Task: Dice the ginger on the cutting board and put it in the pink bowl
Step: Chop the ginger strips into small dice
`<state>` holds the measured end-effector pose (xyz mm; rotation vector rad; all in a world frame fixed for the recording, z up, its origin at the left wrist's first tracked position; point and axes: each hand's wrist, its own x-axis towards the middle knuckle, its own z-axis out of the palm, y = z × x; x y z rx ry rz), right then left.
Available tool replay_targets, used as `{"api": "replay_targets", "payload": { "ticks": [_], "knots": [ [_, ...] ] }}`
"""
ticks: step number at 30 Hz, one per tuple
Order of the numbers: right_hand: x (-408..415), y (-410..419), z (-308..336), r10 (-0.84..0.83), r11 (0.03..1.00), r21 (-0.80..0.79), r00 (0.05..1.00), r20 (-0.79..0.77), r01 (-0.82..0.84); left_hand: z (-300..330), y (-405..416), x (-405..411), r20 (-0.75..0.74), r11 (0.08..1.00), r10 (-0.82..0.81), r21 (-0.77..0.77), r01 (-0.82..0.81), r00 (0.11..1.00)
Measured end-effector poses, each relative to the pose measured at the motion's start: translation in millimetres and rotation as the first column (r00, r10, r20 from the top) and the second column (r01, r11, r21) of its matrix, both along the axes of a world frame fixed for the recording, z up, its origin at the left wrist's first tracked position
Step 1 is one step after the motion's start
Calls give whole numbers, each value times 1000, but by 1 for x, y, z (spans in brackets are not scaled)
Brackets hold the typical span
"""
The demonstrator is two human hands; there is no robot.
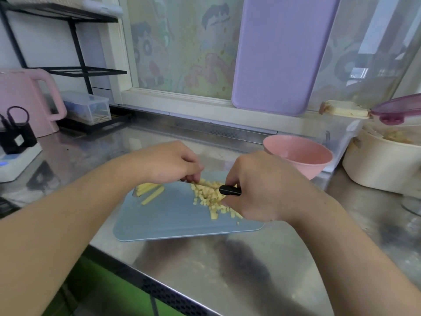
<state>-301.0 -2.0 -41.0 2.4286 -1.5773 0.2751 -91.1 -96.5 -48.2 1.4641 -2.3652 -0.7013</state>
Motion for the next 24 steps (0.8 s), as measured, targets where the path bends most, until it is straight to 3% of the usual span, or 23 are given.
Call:
{"api": "replay_targets", "payload": {
  "ticks": [7,14,20,24],
  "knots": [
    [-5,-1,1,30,999,39,1000,6,-30,-3,6,-21,95,998,-55,39,52,994],
    [-10,-1,4,34,998,57,996,80,-38,-3,2,-20,-148,995,35,-83,-48,988],
    [-9,-1,3,42,997,65,997,65,-46,0,10,-24,74,1000,8,-20,-6,997],
    [-13,-2,3,45,997,63,994,103,-52,-2,9,-22,-57,999,19,-25,-20,998]
  ]
}}
